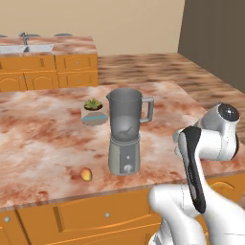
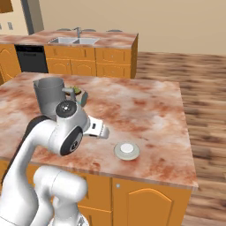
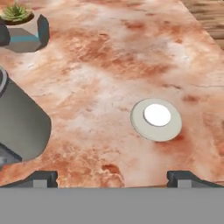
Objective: Open the blender lid, put the mango in the blender, close the lid, and start the blender.
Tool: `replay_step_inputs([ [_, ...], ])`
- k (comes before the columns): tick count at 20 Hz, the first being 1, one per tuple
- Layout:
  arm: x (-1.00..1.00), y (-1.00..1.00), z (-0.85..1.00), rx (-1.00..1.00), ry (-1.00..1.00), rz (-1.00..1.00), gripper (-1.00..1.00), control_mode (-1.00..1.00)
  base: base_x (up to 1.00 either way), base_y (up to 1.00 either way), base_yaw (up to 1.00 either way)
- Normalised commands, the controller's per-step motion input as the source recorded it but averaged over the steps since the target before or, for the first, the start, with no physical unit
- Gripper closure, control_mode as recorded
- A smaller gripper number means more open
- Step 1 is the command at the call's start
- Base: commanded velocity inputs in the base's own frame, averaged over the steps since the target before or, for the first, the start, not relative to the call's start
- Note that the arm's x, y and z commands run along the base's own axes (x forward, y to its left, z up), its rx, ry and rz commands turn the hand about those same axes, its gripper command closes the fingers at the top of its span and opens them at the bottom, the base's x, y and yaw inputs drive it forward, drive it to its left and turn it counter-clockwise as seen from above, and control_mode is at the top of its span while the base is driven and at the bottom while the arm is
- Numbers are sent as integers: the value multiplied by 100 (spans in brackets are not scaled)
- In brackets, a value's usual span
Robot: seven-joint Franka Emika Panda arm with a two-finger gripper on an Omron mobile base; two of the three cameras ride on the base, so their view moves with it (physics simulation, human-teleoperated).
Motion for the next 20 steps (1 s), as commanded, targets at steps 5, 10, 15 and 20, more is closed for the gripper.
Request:
replay_step_inputs([
  [5, -100, 91, 97, -21, -18, 0, -100, -100, 0, 0, 0],
  [10, -69, 100, 40, -34, -4, 0, -100, -100, 0, 0, 0],
  [15, -50, 100, -22, -37, 0, 2, -100, -100, 0, 0, 0],
  [20, -10, 100, -62, -31, 7, 5, -100, -100, 0, 0, 0],
])
